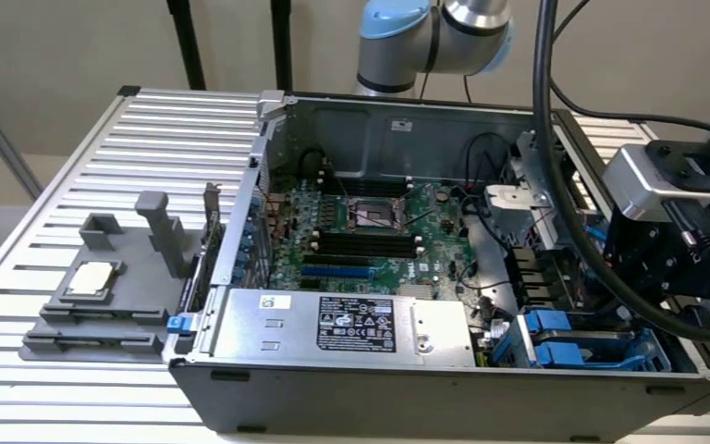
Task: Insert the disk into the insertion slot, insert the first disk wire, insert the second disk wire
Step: 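Insert the first disk wire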
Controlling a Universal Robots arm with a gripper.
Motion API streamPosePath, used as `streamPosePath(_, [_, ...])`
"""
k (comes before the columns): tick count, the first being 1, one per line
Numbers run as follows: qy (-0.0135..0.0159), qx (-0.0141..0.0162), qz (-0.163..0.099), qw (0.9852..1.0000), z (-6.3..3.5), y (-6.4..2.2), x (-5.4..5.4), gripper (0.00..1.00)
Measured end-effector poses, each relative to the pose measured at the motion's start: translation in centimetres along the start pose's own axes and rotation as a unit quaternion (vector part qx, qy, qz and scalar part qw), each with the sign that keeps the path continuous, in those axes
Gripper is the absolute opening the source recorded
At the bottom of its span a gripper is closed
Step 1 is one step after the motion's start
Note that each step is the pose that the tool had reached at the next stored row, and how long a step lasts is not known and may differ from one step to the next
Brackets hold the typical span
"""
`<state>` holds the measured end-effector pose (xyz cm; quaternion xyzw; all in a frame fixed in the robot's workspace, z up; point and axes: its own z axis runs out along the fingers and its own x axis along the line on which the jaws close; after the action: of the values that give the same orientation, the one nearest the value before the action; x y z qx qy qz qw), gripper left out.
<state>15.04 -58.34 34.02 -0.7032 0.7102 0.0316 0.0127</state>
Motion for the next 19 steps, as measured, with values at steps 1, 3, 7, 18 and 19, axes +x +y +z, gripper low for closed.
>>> streamPosePath(1, [0.0018,0.0000,0.000,1.0000,-0.01,0.00,0.00,0.17])
streamPosePath(3, [0.0043,0.0001,0.000,1.0000,0.03,0.00,0.00,0.17])
streamPosePath(7, [0.0053,0.0001,0.001,1.0000,0.05,0.00,0.00,0.17])
streamPosePath(18, [0.0053,0.0001,0.001,1.0000,0.14,0.22,-0.08,0.17])
streamPosePath(19, [0.0052,0.0001,0.001,1.0000,0.17,0.22,-0.11,0.17])
